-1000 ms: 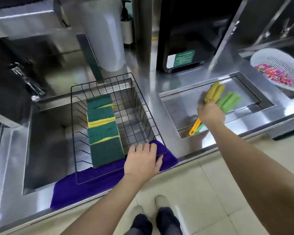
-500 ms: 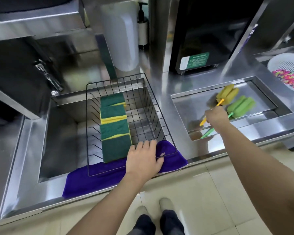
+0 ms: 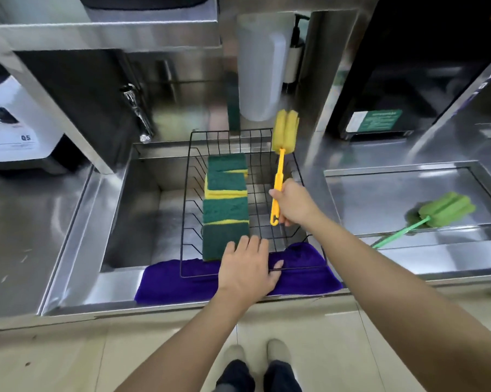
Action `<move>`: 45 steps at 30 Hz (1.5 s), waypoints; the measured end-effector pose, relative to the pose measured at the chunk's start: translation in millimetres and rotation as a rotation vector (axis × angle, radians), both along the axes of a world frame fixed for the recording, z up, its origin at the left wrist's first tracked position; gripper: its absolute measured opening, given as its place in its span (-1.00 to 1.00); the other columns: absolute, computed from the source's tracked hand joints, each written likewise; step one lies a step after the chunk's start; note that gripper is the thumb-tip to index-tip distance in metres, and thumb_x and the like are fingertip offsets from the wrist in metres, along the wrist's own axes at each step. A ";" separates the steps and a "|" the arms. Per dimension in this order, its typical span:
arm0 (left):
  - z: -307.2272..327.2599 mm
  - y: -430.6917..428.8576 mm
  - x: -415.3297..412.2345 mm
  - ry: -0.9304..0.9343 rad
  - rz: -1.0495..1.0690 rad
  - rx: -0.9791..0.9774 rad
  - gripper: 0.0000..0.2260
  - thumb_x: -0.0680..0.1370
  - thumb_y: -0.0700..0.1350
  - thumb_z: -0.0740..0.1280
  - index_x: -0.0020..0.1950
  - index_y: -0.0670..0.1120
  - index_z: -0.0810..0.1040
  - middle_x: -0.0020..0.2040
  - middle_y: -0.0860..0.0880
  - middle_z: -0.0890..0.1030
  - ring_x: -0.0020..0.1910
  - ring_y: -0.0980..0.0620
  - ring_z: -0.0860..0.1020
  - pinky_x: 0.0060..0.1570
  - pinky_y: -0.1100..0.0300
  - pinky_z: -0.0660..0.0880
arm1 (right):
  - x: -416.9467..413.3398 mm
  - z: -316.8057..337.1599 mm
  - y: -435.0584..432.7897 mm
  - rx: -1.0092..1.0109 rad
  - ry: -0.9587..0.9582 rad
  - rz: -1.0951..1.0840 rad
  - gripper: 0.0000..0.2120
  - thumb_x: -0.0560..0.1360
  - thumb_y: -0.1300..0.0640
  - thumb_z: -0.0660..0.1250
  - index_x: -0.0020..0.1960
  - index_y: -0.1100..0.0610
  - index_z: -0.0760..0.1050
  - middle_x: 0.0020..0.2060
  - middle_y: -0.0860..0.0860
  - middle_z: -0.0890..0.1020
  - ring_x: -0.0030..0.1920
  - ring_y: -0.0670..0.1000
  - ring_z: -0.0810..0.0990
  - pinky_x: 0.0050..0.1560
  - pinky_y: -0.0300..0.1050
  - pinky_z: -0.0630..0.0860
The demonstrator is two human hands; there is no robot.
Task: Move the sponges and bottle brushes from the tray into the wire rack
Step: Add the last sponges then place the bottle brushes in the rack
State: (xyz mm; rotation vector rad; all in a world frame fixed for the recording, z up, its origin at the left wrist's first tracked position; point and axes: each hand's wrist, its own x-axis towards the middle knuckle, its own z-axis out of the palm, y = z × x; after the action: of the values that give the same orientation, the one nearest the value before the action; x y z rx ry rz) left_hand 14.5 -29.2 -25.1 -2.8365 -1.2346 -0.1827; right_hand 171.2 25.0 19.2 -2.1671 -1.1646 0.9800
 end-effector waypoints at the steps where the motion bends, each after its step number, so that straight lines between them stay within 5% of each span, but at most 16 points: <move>1: -1.1 0.1 0.0 -0.013 0.002 0.005 -0.65 0.42 0.20 0.24 -0.18 -0.09 0.50 -0.25 -0.04 0.53 -0.25 -0.07 0.48 -0.28 0.09 0.43 | -8.8 -6.4 0.3 -0.061 0.002 0.022 -0.81 0.62 0.10 0.13 -0.05 0.24 0.28 -0.41 0.14 0.50 -0.76 -0.11 0.42 -0.75 -0.31 0.29; 5: -0.8 -0.3 0.3 -0.020 0.002 -0.016 -0.66 0.38 0.21 0.35 -0.15 -0.07 0.53 -0.24 -0.03 0.54 -0.23 -0.05 0.49 -0.28 0.09 0.44 | -29.7 -21.2 -2.7 -0.238 -0.058 0.101 -0.80 0.61 0.13 0.15 -0.06 0.28 0.36 -0.42 0.15 0.51 -0.70 -0.05 0.48 -0.68 -0.26 0.38; 8: 0.1 -0.5 1.0 -0.022 0.001 -0.053 -0.66 0.39 0.20 0.37 -0.14 -0.07 0.52 -0.23 -0.03 0.55 -0.21 -0.05 0.49 -0.26 0.07 0.44 | -33.1 -27.6 -4.9 -0.316 -0.148 0.223 -0.76 0.60 0.14 0.17 -0.08 0.30 0.46 -0.32 0.16 0.53 -0.38 0.11 0.61 -0.47 -0.16 0.46; 11: 3.3 -1.6 1.4 -0.009 0.012 -0.081 -0.65 0.47 0.19 0.28 -0.03 -0.09 0.51 -0.11 -0.06 0.56 -0.08 -0.08 0.48 -0.14 0.01 0.42 | -31.6 -36.6 -5.5 -0.369 -0.145 0.264 -0.77 0.59 0.16 0.17 -0.19 0.25 0.43 -0.34 0.17 0.55 -0.46 0.11 0.55 -0.54 -0.13 0.50; 15: 7.9 -1.8 1.5 0.011 0.017 -0.133 -0.62 0.54 0.18 0.18 0.10 -0.11 0.47 0.02 -0.08 0.55 0.04 -0.10 0.44 -0.02 -0.02 0.38 | -30.6 -37.5 -4.0 -0.389 -0.263 0.321 -0.80 0.54 0.13 0.20 -0.01 0.25 0.51 -0.05 0.20 0.62 -0.06 0.17 0.60 -0.07 -0.02 0.52; 19: 6.3 -1.2 1.5 0.070 0.001 -0.129 -0.60 0.53 0.21 0.17 0.10 -0.10 0.47 0.01 -0.08 0.54 0.02 -0.09 0.44 -0.01 -0.03 0.37 | -25.8 -21.3 -1.8 -0.333 -0.267 0.329 -0.81 0.56 0.05 0.21 -0.03 0.18 0.45 -0.22 0.10 0.54 -0.23 0.10 0.53 -0.21 -0.08 0.49; 24: 13.4 -8.2 13.4 0.112 -0.068 -0.153 -0.57 0.53 0.20 0.16 0.20 -0.11 0.39 0.11 -0.09 0.47 0.10 -0.11 0.40 0.11 -0.05 0.30 | 12.1 6.5 -5.4 -0.088 -0.210 0.116 -0.83 0.55 0.07 0.20 -0.06 0.18 0.47 -0.24 0.11 0.56 -0.22 0.12 0.54 -0.15 -0.02 0.51; 28: 18.4 -19.7 37.8 0.114 -0.174 -0.146 -0.59 0.42 0.23 0.31 0.00 -0.09 0.53 -0.11 -0.06 0.57 -0.13 -0.08 0.49 -0.12 0.02 0.43 | 59.1 17.9 -19.9 0.029 -0.212 -0.133 -0.86 0.50 0.10 0.21 -0.20 0.10 0.45 -0.18 0.18 0.63 -0.09 0.22 0.62 0.03 0.04 0.57; 33: 20.4 -25.8 67.9 0.090 -0.213 -0.149 -0.56 0.56 0.22 0.11 0.21 -0.10 0.41 0.13 -0.06 0.50 0.10 -0.08 0.43 0.12 0.00 0.31 | 122.1 10.6 -58.5 -0.010 -0.255 -0.418 -0.88 0.44 0.19 0.16 -0.16 0.19 0.45 -0.07 0.30 0.65 -0.06 0.29 0.63 0.02 0.13 0.59; 38: 19.3 -28.3 81.5 0.164 -0.190 -0.151 -0.56 0.59 0.22 0.04 0.21 -0.10 0.35 0.14 -0.05 0.47 0.12 -0.06 0.40 0.11 0.05 0.27 | 172.6 -13.9 -110.4 -0.097 -0.258 -0.681 -0.72 0.42 0.24 0.16 -0.02 0.41 0.51 -0.07 0.38 0.64 -0.04 0.35 0.65 0.02 0.15 0.59; 43: 16.0 -25.9 77.9 0.164 -0.172 -0.138 -0.57 0.59 0.23 0.02 0.16 -0.09 0.39 0.09 -0.04 0.51 0.07 -0.04 0.46 0.05 0.08 0.31 | 174.6 -21.1 -128.7 -0.081 -0.191 -0.803 -0.88 0.47 0.25 0.20 -0.23 0.24 0.43 -0.07 0.32 0.66 -0.06 0.33 0.65 0.02 0.16 0.60; 45: 16.1 -26.8 78.4 0.161 -0.164 -0.146 -0.57 0.58 0.23 0.03 0.13 -0.09 0.40 0.07 -0.04 0.54 0.05 -0.04 0.48 0.03 0.08 0.33 | 175.0 -24.7 -129.3 -0.134 -0.191 -0.781 -0.86 0.49 0.26 0.21 0.03 0.27 0.41 0.10 0.33 0.59 0.12 0.32 0.58 0.15 0.12 0.51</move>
State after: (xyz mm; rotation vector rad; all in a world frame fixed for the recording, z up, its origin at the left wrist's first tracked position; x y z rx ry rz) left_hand 92.9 -56.0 -9.0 -3.0055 -1.0242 0.1343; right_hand 346.3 -104.2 -5.5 -2.5335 -0.2416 0.5148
